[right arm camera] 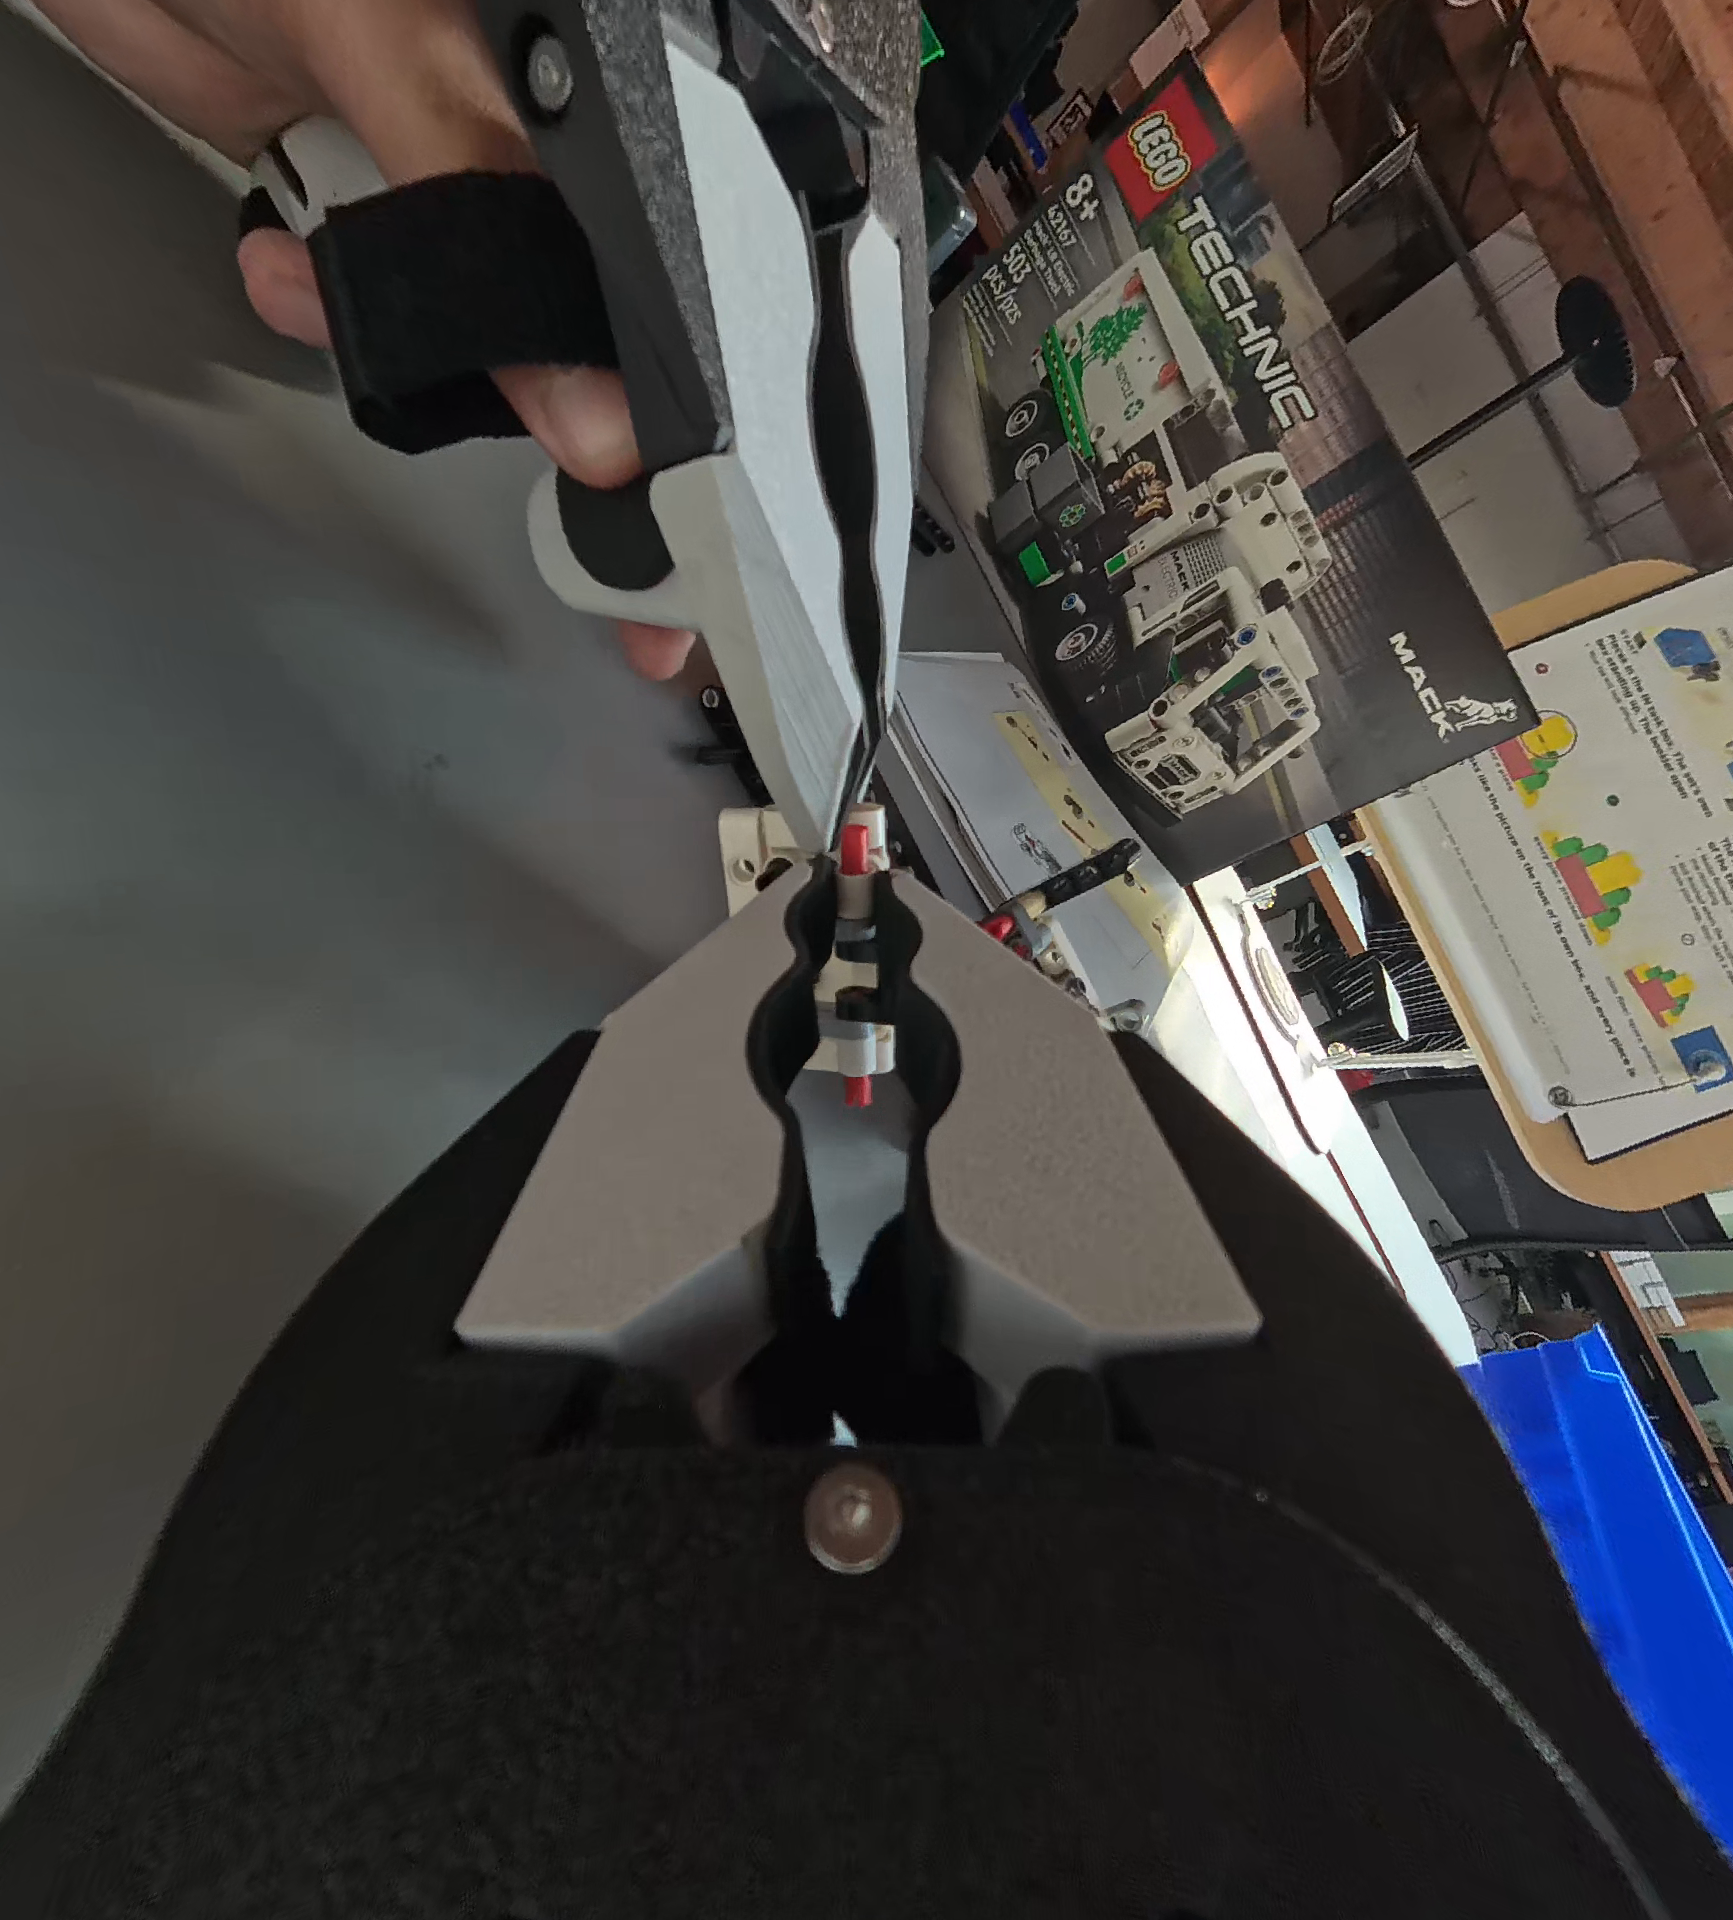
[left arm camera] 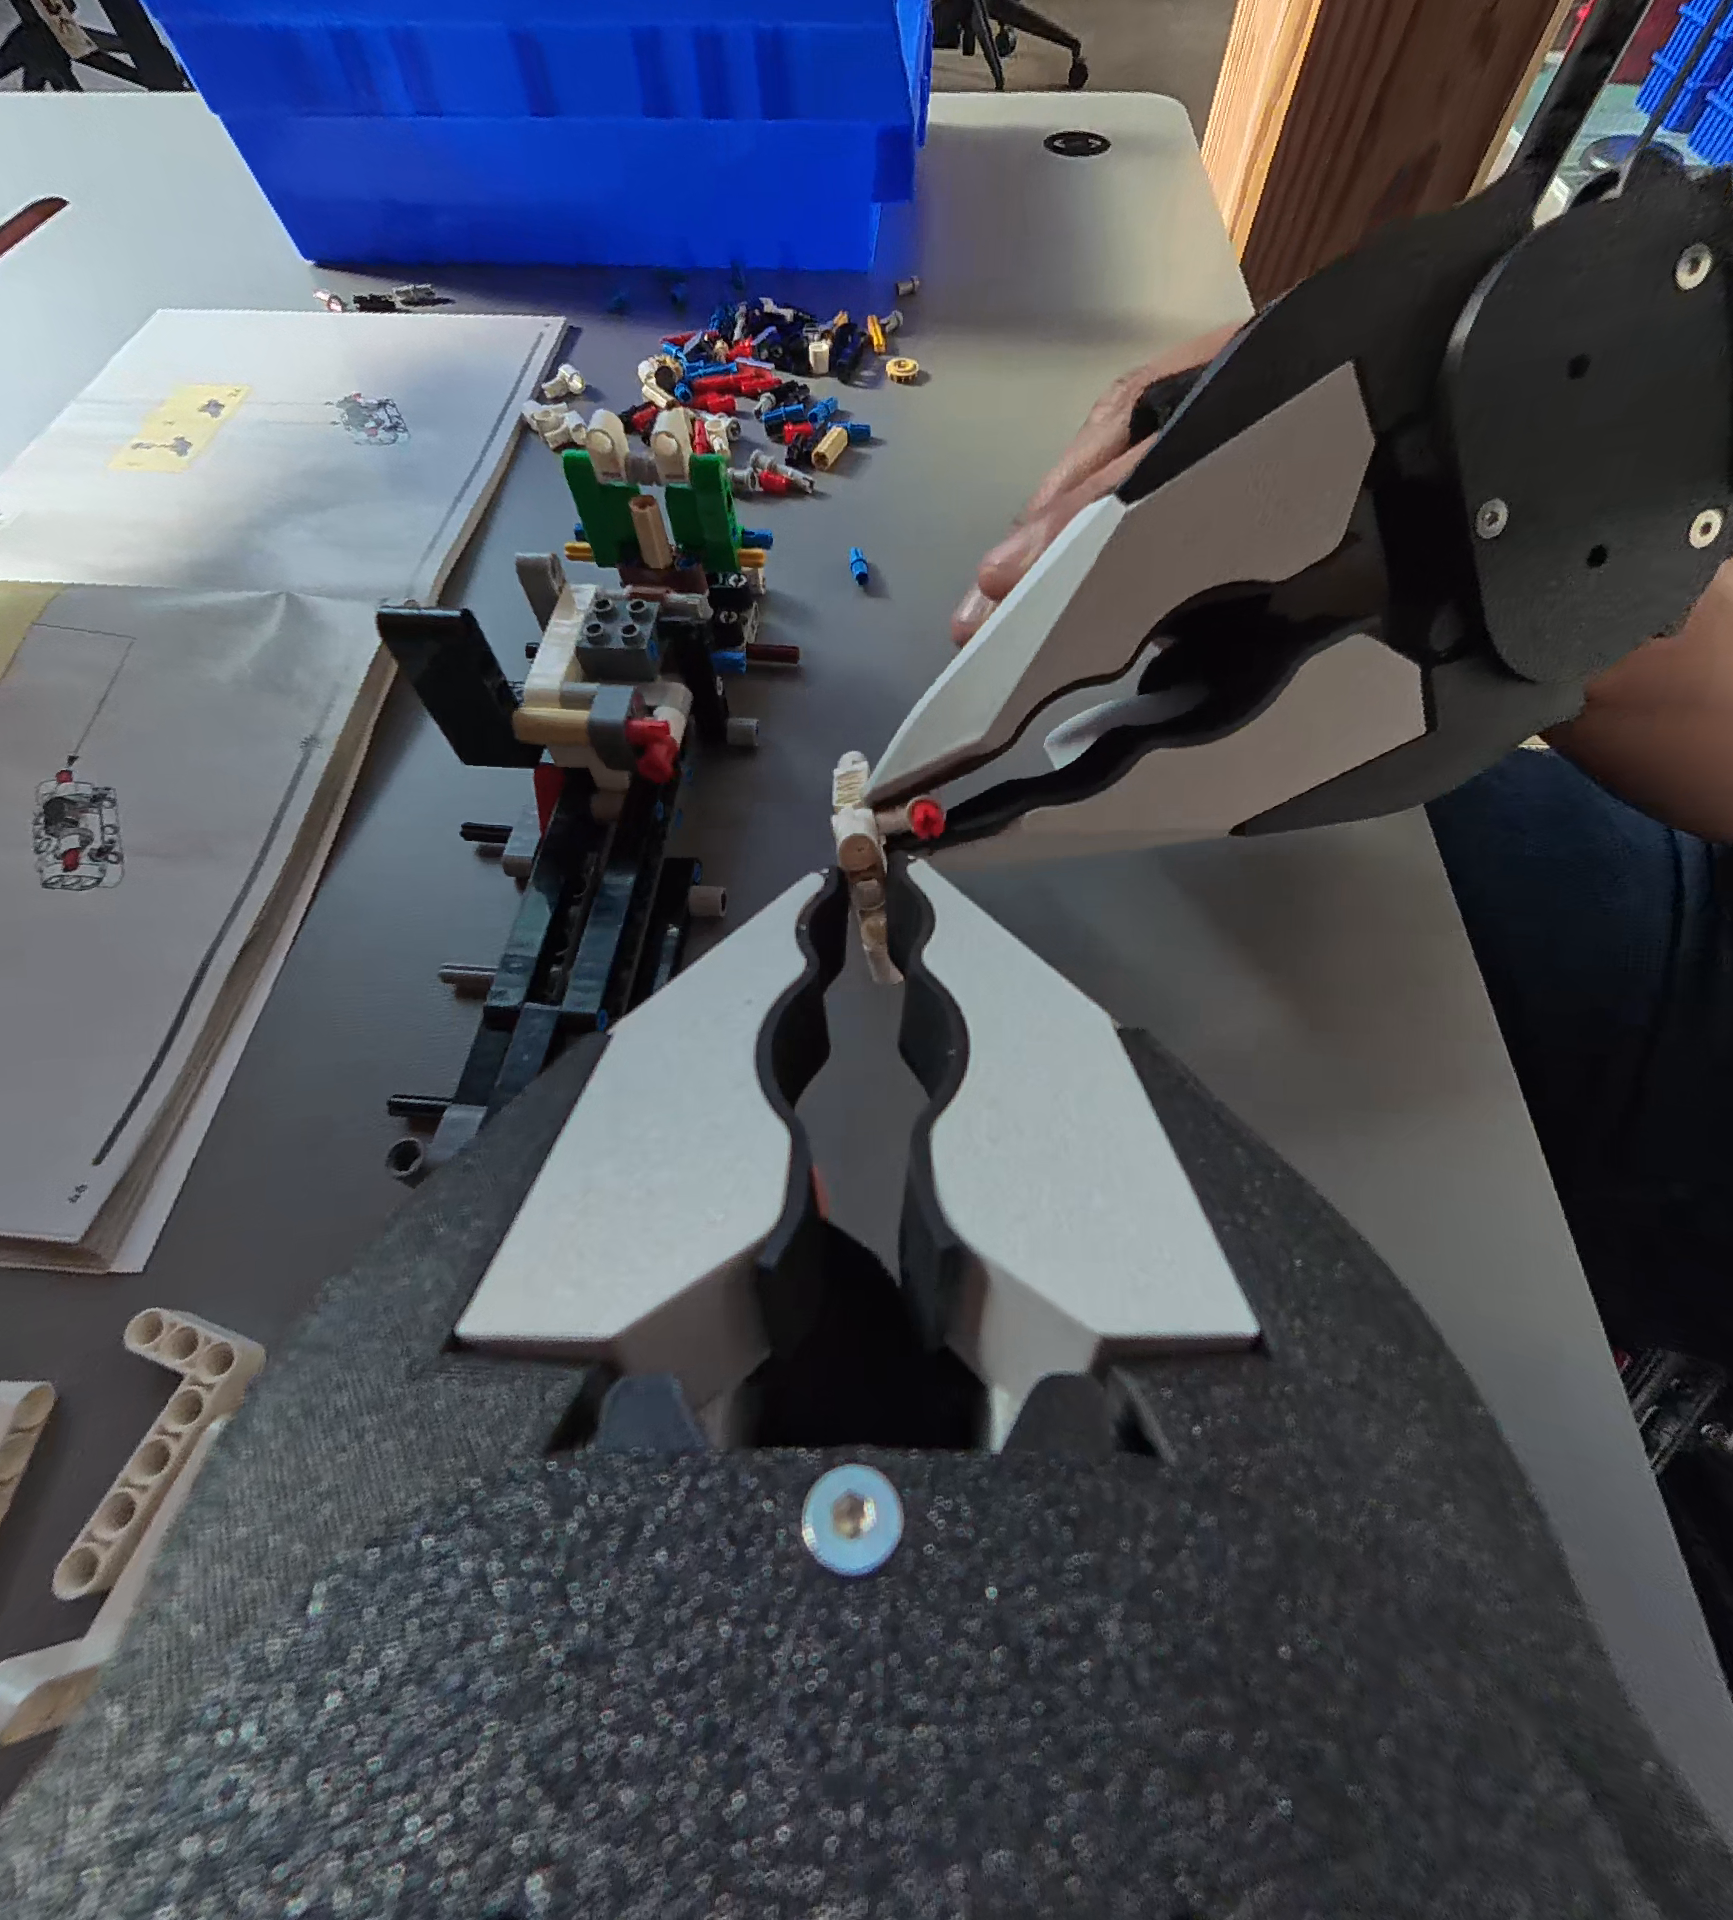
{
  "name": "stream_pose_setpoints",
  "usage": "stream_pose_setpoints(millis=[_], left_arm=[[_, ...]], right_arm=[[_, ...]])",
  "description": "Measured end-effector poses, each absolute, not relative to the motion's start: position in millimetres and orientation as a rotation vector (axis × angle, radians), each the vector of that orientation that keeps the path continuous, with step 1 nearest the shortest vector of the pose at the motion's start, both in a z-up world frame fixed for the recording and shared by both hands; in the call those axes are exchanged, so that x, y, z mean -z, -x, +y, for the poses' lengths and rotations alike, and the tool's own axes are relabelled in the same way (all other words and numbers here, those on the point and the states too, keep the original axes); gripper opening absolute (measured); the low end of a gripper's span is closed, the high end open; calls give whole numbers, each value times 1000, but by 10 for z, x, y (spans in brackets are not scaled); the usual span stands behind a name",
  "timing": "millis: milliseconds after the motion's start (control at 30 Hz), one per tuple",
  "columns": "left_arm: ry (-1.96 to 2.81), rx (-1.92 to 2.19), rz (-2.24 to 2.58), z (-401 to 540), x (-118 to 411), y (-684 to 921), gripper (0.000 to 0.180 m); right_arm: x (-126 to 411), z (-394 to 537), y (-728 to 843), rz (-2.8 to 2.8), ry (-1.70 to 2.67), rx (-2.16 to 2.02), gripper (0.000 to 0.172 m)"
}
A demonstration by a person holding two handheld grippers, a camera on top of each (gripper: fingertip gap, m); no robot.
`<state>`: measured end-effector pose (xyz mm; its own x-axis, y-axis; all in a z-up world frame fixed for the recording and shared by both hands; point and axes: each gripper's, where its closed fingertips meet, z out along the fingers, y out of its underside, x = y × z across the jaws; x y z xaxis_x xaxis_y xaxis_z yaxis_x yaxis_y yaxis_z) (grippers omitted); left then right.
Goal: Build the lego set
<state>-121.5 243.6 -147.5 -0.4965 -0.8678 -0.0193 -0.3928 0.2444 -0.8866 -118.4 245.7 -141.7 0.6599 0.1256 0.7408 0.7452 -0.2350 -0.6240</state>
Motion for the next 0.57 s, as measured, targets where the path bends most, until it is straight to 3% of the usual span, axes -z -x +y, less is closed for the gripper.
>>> stream_pose_setpoints(millis=[33, 567], left_arm=[[1147, 1197, 2002, 2438, 1476, 1213, 5], [1171, 1217, 2019, 2464, 1493, 1219, 5]], right_arm=[[1419, 2457, 1185, -699, 1744, 668, 5], [1298, 2334, 1183, -606, 1762, 488, 20]])
